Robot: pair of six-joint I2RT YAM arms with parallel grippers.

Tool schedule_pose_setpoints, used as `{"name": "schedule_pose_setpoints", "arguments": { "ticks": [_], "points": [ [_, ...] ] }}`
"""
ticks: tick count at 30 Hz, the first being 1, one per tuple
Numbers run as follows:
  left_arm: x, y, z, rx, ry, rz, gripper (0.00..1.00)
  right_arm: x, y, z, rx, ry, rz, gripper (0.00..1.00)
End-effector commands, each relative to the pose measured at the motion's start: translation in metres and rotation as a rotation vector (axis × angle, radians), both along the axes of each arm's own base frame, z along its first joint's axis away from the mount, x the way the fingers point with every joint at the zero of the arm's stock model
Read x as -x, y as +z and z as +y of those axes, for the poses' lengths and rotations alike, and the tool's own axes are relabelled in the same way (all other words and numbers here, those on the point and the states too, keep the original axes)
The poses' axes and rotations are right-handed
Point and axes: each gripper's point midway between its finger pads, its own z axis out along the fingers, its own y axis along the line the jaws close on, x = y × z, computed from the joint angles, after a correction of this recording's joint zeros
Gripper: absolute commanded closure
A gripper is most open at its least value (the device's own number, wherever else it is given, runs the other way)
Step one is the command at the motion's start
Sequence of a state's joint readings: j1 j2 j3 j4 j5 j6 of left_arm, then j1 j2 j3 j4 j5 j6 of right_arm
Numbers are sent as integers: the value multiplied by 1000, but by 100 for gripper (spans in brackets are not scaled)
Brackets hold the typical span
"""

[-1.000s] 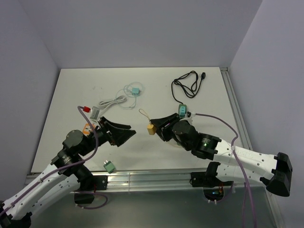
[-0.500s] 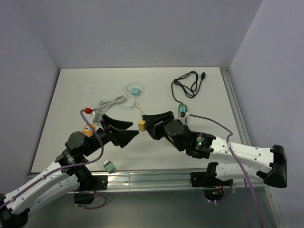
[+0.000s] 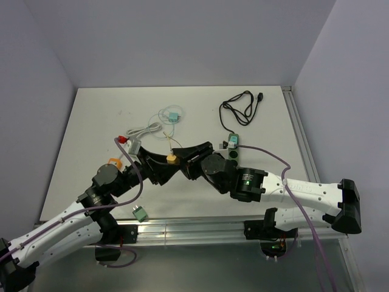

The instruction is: Insert the plug

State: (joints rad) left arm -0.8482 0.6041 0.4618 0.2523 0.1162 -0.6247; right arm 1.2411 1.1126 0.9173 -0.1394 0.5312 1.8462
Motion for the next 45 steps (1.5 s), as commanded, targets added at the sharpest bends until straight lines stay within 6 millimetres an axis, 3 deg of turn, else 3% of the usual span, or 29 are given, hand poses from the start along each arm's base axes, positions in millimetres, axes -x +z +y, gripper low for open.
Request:
{"name": "schedule_pose_setpoints", "arguments": {
  "ticks": [1,3,4,5,6,7,9,10,12,13,14,17,18,19,22,24,26,28,34,45],
  "points": [
    [-6,25,-1,28,24,-38,38,2,41,6,-77,-7,-54,100],
    [-8,23,-2,14,32,-27,47,4,44,7,-84,-1,-62,100],
    [-10,20,-1,2,46,-1,62,6,44,8,-77,8,-66,100],
    [-10,18,0,-3,48,7,70,7,44,8,-70,15,-75,99],
    [-9,19,1,-7,45,2,77,9,46,9,-63,26,-83,94],
    [-7,16,2,-19,40,8,98,9,44,7,-24,37,-111,81],
    [-6,17,8,-19,59,24,100,12,53,2,9,59,-179,66],
    [-3,18,11,-21,56,24,100,13,51,-1,64,76,-241,44],
    [2,13,16,-45,53,41,100,17,62,-12,83,95,-330,26],
    [6,17,18,-43,42,44,100,21,52,-14,157,142,-400,13],
    [10,8,19,-77,33,74,100,26,56,-16,177,173,-462,11],
    [31,22,20,-89,-58,64,100,45,60,-24,361,335,-736,6],
    [37,20,20,-115,-87,76,100,52,73,-29,375,364,-800,3],
    [45,31,20,-106,-122,59,100,61,61,-32,491,464,-893,3],
    [84,47,14,-102,-337,23,100,96,65,-36,520,680,-1107,9],
    [113,51,11,-105,-505,17,99,110,70,-36,517,773,-1168,12],
    [138,56,11,-102,-662,16,100,127,60,-29,522,909,-1217,14],
    [150,59,13,-102,-733,17,100,127,69,-26,518,912,-1251,21],
    [162,68,21,-99,-775,-10,100,147,87,-14,417,995,-1346,31],
    [165,59,19,-102,-809,10,100,161,82,6,382,1154,-1347,46]
  ]
}}
